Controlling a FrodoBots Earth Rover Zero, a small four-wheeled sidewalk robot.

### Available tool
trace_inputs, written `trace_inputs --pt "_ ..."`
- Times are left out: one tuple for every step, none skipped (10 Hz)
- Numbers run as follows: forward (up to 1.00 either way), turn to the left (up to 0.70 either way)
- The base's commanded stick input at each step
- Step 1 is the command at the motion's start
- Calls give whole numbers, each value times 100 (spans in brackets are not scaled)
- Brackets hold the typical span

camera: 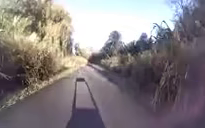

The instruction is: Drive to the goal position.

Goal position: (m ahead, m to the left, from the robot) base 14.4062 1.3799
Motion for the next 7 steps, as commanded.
trace_inputs --pt "100 0" --pt "100 0" --pt "100 0" --pt "100 0" --pt "100 0" --pt "100 0" --pt "100 0"
